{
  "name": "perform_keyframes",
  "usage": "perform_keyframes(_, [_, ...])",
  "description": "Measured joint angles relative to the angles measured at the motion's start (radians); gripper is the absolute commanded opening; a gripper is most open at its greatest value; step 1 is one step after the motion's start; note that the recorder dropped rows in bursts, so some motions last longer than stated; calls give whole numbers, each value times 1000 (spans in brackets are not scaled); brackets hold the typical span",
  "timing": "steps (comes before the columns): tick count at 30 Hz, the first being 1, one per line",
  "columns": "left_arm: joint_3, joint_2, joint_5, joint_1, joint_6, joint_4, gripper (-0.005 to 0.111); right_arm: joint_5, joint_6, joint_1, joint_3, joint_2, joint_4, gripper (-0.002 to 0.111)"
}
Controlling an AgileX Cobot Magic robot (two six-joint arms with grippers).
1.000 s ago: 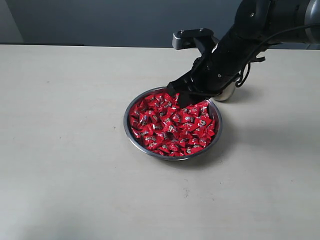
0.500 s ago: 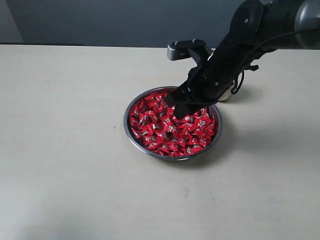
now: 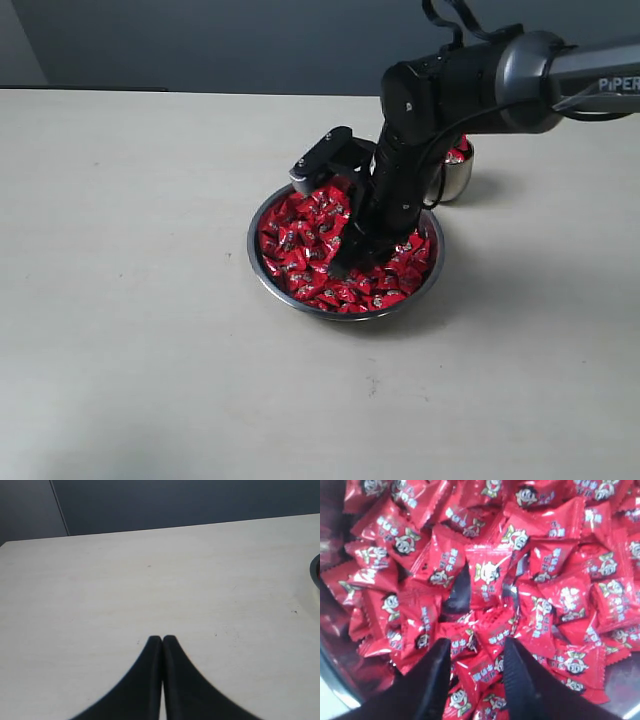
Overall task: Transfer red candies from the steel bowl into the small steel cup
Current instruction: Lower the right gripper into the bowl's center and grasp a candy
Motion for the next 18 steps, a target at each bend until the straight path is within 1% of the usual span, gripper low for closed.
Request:
perform_keyframes(4, [0, 0, 0, 0, 0, 0, 0, 0, 7, 11, -35, 22, -13, 35])
perform_keyframes(16, [0, 0, 0, 0, 0, 0, 0, 24, 9, 11, -39, 74, -47, 35])
perform_keyframes(18, [0, 0, 0, 0, 0, 0, 0, 24, 11, 11, -39, 81, -53, 32])
